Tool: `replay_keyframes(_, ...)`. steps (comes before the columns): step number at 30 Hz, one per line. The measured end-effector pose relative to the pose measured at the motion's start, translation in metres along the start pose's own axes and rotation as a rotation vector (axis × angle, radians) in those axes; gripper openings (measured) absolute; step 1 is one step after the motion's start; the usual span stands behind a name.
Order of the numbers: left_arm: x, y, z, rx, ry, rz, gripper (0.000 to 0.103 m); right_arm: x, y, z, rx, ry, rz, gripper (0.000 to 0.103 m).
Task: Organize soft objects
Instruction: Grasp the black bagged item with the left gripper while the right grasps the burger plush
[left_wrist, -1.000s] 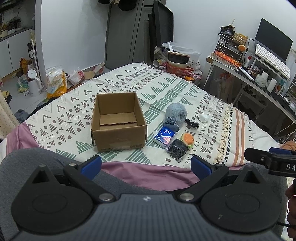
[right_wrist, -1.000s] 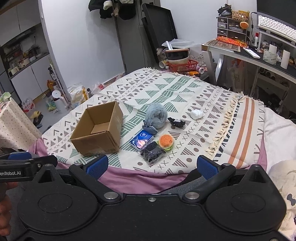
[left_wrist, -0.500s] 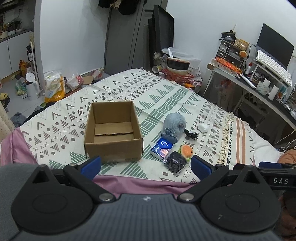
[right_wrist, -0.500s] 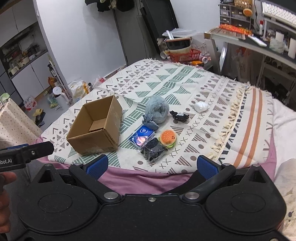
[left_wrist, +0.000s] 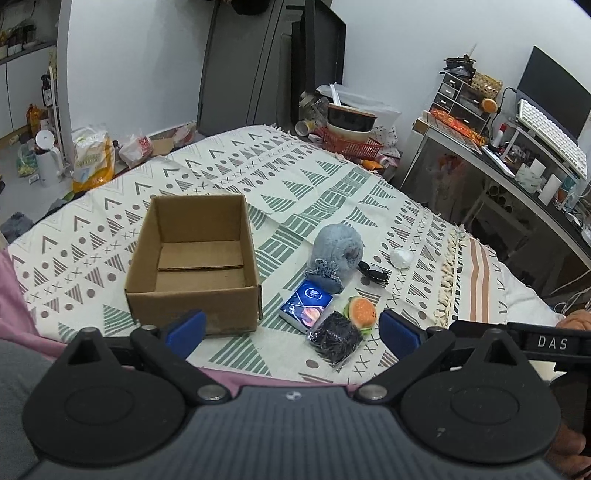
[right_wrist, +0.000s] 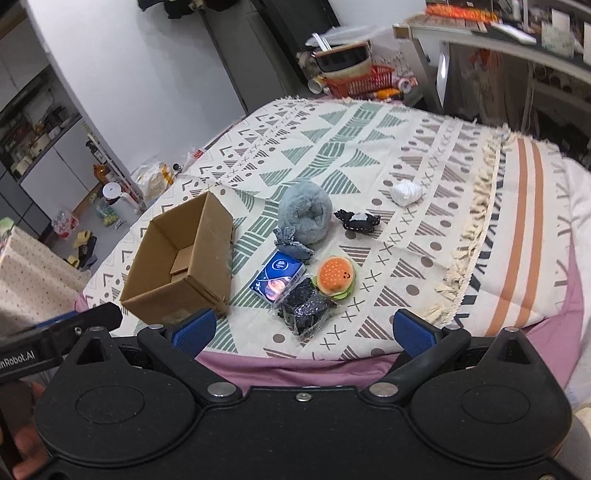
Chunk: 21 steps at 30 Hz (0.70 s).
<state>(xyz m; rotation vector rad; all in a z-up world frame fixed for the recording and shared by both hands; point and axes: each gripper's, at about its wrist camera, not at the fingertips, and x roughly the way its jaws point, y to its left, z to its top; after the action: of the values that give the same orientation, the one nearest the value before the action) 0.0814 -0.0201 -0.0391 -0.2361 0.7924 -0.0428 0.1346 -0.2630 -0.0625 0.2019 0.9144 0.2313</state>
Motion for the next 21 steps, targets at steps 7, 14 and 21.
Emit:
replay_keyframes(7,0.028,-0.01,0.003,0.003,0.029,0.001,0.099,0.024,-0.018,0.012,0.06,0.013,0.0,0.103)
replay_keyframes(14,0.061,-0.018,0.003,-0.018,0.075,0.009,0.098,0.045,-0.027,0.027,0.068,0.046,0.025,0.103)
replay_keyframes(21,0.094,-0.022,0.002,-0.08,0.135,0.013,0.089,0.074,-0.041,0.036,0.134,0.081,0.07,0.101)
